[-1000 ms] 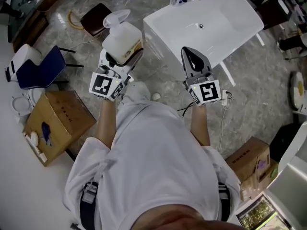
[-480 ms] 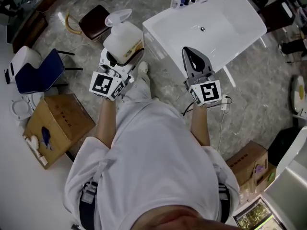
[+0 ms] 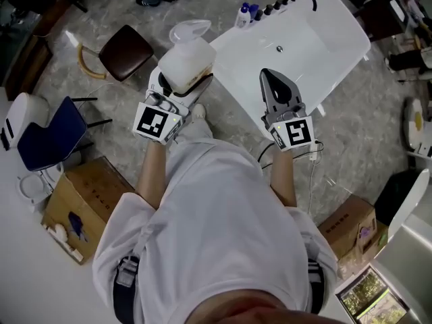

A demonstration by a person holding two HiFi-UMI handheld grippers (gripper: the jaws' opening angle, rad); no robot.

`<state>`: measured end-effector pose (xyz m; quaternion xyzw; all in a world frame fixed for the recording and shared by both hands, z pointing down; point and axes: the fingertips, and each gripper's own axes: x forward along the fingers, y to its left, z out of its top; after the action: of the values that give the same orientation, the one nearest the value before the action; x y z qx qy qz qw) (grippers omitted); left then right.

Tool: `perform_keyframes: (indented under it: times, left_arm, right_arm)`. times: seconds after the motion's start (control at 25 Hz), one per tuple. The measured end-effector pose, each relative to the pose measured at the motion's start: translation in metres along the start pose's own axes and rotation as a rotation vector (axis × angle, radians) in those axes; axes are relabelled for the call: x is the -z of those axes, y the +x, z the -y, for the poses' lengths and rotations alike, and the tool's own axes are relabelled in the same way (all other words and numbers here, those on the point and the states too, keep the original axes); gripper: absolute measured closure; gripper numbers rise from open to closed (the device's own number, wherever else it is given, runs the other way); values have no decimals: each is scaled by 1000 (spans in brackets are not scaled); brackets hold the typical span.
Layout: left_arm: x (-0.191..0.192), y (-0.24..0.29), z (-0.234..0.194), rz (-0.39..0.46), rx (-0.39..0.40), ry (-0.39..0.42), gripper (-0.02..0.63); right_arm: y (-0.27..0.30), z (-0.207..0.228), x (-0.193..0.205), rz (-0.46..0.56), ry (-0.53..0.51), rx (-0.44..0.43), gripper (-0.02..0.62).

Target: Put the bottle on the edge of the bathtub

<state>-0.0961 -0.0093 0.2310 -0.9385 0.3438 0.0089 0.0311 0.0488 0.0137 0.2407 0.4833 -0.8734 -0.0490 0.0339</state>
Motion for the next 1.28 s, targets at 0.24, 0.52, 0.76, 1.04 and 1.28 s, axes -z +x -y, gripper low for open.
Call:
perform_keyframes:
  times: [0.24,0.52,0.76,1.04,1.28]
  left_arm:
    - [9,51,-63,0,90,-5,262]
    - [17,95,-108,32,141,-27,262]
    - [12,122,-121,73,162,-18,262]
    - [21,158,-123,96,171,-19,262]
    - [71,193,-127,94,152,-39,262]
  right_arm:
    - [70,27,1,-10,29,56,594]
    - [109,55,-4,18,61,121,594]
    - [126,63,9,3,55,134,594]
    - [134,86,30,-6,62,135,594]
    - [142,117,73,-8,30,123,595]
